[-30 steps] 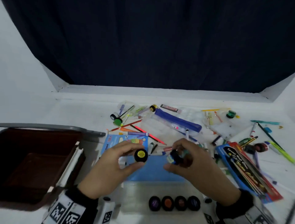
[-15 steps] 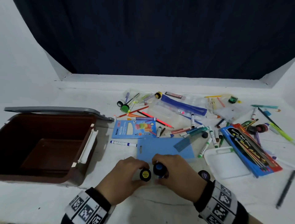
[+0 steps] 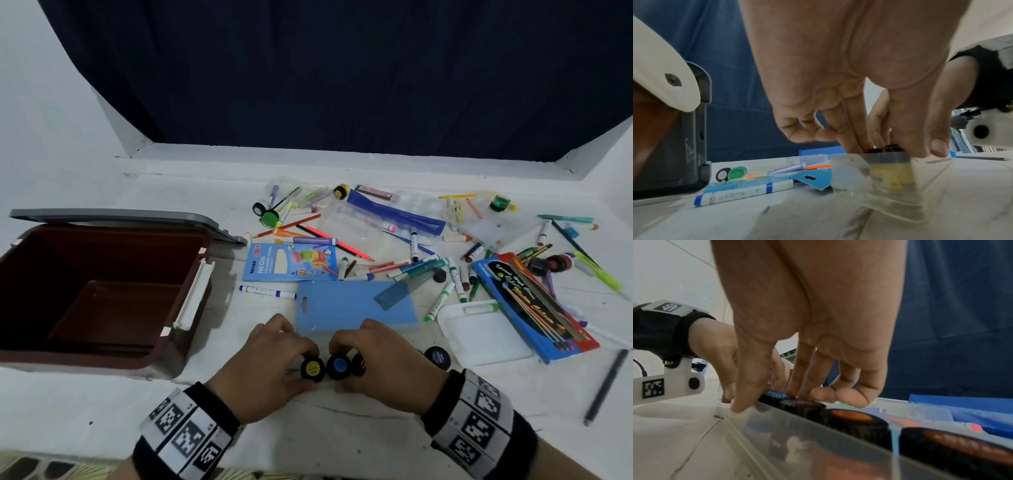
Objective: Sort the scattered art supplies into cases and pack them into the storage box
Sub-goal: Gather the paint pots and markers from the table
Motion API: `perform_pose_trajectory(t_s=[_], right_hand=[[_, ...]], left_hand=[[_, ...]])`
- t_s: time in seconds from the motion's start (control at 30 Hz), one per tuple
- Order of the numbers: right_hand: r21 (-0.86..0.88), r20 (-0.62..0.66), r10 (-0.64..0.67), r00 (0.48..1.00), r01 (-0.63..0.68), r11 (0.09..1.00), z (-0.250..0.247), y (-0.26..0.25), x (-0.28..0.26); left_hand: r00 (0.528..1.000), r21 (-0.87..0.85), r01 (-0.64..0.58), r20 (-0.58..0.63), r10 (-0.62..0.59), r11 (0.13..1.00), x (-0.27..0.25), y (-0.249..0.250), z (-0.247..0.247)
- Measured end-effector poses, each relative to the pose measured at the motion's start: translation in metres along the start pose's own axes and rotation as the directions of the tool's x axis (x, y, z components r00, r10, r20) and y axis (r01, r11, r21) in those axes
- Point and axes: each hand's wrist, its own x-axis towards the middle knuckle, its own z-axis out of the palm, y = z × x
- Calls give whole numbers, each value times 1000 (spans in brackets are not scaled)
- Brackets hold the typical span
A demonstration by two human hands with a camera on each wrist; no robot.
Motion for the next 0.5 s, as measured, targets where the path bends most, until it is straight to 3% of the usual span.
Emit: perform_pose_trajectory(t_s=[0.23, 0.5], right_hand=[[-74, 25, -13, 1000, 14, 997, -6, -5, 5], [-184, 147, -36, 989, 63, 981, -16, -11, 15]], left_hand=[[1000, 62, -1, -31, 3, 998, 2, 7, -2], [996, 58, 63, 63, -66, 996, 9, 14, -13]])
